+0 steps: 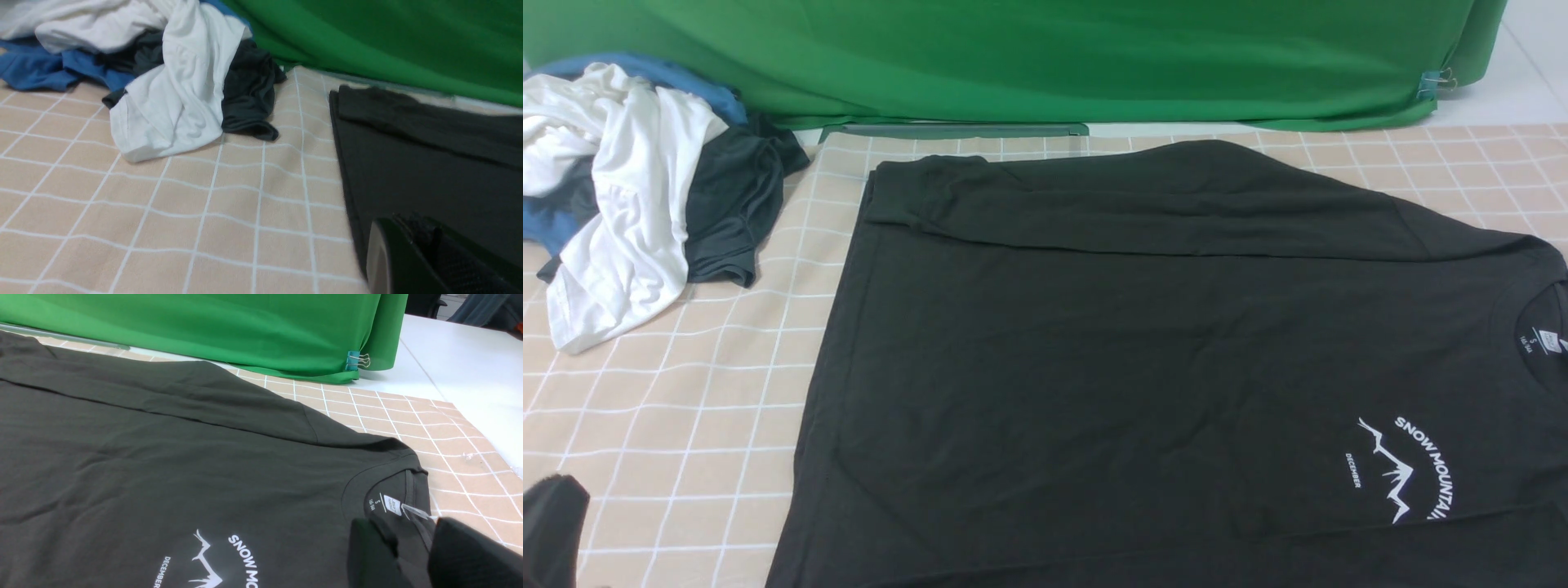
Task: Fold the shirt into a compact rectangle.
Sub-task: 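Grasp the left edge of the dark T-shirt lying flat on the table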
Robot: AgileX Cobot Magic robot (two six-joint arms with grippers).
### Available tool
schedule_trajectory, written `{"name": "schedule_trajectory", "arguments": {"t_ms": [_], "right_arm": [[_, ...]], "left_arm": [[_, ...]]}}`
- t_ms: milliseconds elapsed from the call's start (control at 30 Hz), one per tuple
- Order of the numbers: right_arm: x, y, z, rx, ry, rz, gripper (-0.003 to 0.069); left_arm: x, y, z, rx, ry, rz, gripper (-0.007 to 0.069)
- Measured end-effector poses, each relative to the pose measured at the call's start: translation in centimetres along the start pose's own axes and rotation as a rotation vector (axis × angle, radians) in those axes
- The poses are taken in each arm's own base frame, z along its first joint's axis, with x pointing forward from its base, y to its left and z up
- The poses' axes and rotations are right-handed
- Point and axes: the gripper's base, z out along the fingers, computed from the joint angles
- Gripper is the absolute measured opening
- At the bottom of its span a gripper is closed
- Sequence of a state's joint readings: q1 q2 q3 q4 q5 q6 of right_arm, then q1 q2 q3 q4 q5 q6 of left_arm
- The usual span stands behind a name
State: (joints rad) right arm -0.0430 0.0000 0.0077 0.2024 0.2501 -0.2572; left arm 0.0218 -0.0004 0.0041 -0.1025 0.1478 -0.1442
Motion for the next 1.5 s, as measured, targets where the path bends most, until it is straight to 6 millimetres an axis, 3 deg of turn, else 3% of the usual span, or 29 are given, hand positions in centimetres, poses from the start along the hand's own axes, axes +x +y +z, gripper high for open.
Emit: {"name": "schedule_trajectory", "arguments": {"t_ms": [67,100,200,367,600,833,1000,1067,1200,1300,1400,1500], "right_arm": [[-0.1,0.0,0.0,0.004,-0.014,0.003,0.0241],[-0.2,0.0,0.0,0.004,-0.024,0.02,0.0241],[-0.5,0.1,0.0,-0.016,-0.055,0.235,0.0241],[-1.0,0.1,-0.1,-0.045,-0.108,0.64,0.0241],[-1.6,-0.2,-0.1,-0.047,-0.179,0.799,0.024],[-2.7,-0.9,-0.5,-0.029,-0.327,0.807,0.0237],[-3.3,-1.3,-0.7,-0.017,-0.415,0.808,0.0155],[-3.4,-1.4,-0.8,-0.015,-0.43,0.809,0.007],[-4.4,-1.0,-0.8,-0.032,-0.361,0.781,0.0032],[-7.4,-0.4,-0.6,-0.061,-0.207,0.672,0.003],[-11.1,0.2,-0.2,-0.112,-0.044,0.517,0.003],[-13.5,0.9,0.7,-0.181,0.177,0.382,0.003]], "left_arm": [[-0.6,-0.2,0.0,0.03,-0.059,-0.274,0.0018],[-0.9,-0.3,0.0,0.051,-0.085,-0.494,0.0018],[-1.2,-0.2,-0.1,0.079,-0.118,-0.825,0.0018],[-1.5,-0.1,-0.1,0.09,-0.151,-0.92,0.0018],[-2.1,0.1,-0.2,0.108,-0.214,-1.028,0.0018],[-3.3,-0.1,-0.6,0.135,-0.265,-0.963,0.0018],[-7.7,-2.1,-1.3,0.175,-0.191,-0.86,0.0018],[-9.8,-3.2,-0.5,0.14,-0.052,-0.783,0.0018],[-12.2,-5.1,2.2,0.09,0.288,-0.592,0.0018],[-13.9,-7.2,4.9,0.187,0.642,-0.349,0.0018],[-14.0,-8.2,7.8,0.295,0.927,-0.23,0.0018],[-13.1,-8.3,10.0,0.323,1.071,-0.187,0.0018]]}}
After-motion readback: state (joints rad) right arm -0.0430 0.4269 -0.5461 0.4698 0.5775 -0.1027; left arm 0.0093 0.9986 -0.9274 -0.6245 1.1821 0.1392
